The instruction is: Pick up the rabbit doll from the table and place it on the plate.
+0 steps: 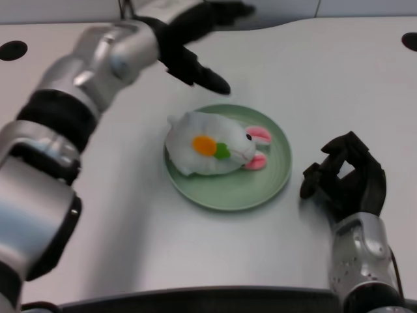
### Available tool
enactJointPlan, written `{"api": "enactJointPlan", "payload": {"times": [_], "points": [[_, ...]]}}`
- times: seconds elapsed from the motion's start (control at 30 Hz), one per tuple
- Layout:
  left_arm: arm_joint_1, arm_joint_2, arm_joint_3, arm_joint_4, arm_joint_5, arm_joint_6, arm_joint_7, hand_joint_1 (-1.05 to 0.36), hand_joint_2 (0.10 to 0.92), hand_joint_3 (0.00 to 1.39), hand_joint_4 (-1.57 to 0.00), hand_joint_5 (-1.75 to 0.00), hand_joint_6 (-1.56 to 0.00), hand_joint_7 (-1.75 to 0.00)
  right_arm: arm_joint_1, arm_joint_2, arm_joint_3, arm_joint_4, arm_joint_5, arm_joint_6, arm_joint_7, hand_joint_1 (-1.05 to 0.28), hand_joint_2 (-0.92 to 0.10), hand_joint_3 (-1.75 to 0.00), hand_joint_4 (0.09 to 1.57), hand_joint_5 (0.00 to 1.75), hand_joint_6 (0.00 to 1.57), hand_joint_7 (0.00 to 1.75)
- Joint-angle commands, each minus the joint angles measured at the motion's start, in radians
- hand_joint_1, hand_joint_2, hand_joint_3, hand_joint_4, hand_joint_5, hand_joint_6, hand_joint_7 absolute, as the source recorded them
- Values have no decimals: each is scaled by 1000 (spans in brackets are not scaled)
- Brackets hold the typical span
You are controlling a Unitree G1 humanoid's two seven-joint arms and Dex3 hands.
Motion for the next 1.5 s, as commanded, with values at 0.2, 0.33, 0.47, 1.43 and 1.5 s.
{"api": "enactJointPlan", "payload": {"times": [0.2, 0.33, 0.47, 1.43, 1.5], "points": [[180, 97, 121, -105, -125, -28, -11, -897, 921, 134, 1, -600, -157, -299, -27, -7, -12, 40, 11, -8, 23, -1048, -261, -1549, 1534, 1473, 1101, 1746], [268, 114, 184, -149, -193, -72, -7, -892, 921, 157, 1, -663, -156, -322, -34, -9, -16, 49, 15, -4, 23, -1048, -245, -1545, 1557, 1459, 1122, 1746], [362, 115, 250, -199, -275, -104, -18, -785, 921, 102, 1, -878, -175, -380, -23, -6, -11, 49, 8, -24, 31, -1048, -259, -1555, 1549, 1444, 1100, 1734], [1061, -152, 531, -897, -668, 432, 104, -387, 921, 495, -379, -1735, -246, -1203, -7, 4, 0, 8, 6, -14, 18, -1048, -300, -1498, 1571, 1429, 1104, 1745], [1082, -170, 538, -926, -690, 483, 108, -376, 921, 514, -412, -1743, -268, -1229, -3, 4, 2, 2, 4, -18, 19, -1048, -302, -1505, 1572, 1426, 1108, 1745]]}}
